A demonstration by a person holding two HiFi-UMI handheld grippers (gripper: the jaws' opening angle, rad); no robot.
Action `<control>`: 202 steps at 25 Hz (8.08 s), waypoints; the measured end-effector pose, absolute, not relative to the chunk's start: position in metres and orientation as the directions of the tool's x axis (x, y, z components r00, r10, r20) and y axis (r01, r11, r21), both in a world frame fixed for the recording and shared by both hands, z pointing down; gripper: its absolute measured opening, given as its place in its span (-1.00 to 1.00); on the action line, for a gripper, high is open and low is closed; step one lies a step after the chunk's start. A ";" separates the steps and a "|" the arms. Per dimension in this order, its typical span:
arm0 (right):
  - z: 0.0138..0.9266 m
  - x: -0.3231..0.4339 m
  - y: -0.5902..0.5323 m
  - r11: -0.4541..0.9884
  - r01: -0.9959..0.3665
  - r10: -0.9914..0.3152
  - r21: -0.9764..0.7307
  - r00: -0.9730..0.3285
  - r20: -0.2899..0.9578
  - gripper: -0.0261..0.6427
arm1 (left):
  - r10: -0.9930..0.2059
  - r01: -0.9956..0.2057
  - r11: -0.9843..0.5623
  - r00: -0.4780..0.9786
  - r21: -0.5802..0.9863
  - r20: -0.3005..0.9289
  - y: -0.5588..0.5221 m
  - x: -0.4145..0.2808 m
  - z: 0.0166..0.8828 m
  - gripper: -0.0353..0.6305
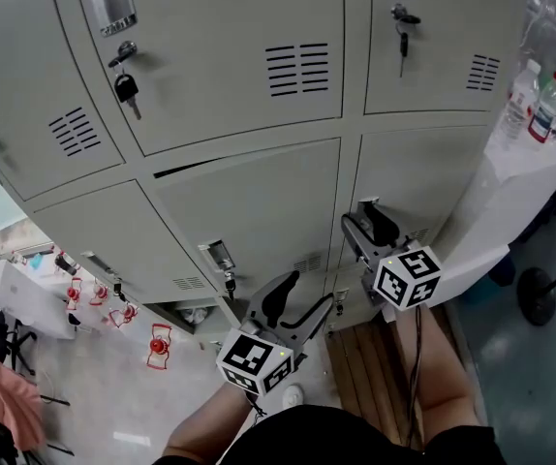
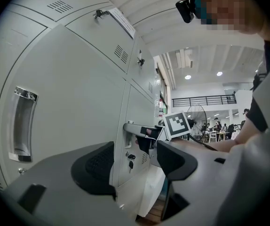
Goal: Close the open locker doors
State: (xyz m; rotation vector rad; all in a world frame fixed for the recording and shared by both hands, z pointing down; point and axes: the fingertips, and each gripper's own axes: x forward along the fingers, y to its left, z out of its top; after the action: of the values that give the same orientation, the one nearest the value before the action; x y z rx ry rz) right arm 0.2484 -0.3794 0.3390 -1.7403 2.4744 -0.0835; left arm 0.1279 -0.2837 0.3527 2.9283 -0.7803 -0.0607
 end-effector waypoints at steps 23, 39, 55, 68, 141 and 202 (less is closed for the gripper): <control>0.332 0.266 -0.353 0.343 -0.933 -0.939 -0.108 -0.337 -0.072 -0.22 | -0.515 -0.510 -0.852 0.857 0.117 -0.010 -0.271 0.135 0.350 0.02; 0.300 0.295 -0.208 0.357 -0.932 -0.930 -0.067 -0.347 -0.124 -0.22 | -0.549 -0.539 -0.833 0.833 0.128 -0.064 -0.179 0.157 0.333 0.02; 0.398 0.205 -0.165 0.478 -0.864 -0.875 -0.155 -0.484 -0.001 -0.17 | -0.736 -0.741 -0.670 0.672 0.053 0.082 -0.137 0.079 0.409 0.06; 0.500 0.128 -0.179 0.428 -0.860 -0.879 -0.279 -0.468 0.094 -0.16 | -0.792 -0.820 -0.571 0.562 0.036 0.238 -0.172 -0.007 0.514 0.12; 0.624 -0.204 -0.281 0.520 -0.778 -0.743 -0.353 -0.616 0.261 -0.25 | -0.830 -0.896 -0.437 0.438 0.086 0.345 -0.269 -0.284 0.638 -0.50; 0.634 -0.249 -0.414 0.510 -0.741 -0.738 -0.436 -0.638 0.220 -0.25 | -0.902 -0.964 -0.241 0.265 0.112 0.342 -0.344 -0.362 0.625 -0.42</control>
State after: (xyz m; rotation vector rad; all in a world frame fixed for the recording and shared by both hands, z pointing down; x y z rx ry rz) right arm -0.2490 -0.4144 0.6343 -1.3399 2.7350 -0.7945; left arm -0.3617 -0.3439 0.6250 2.2427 -1.7156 0.2972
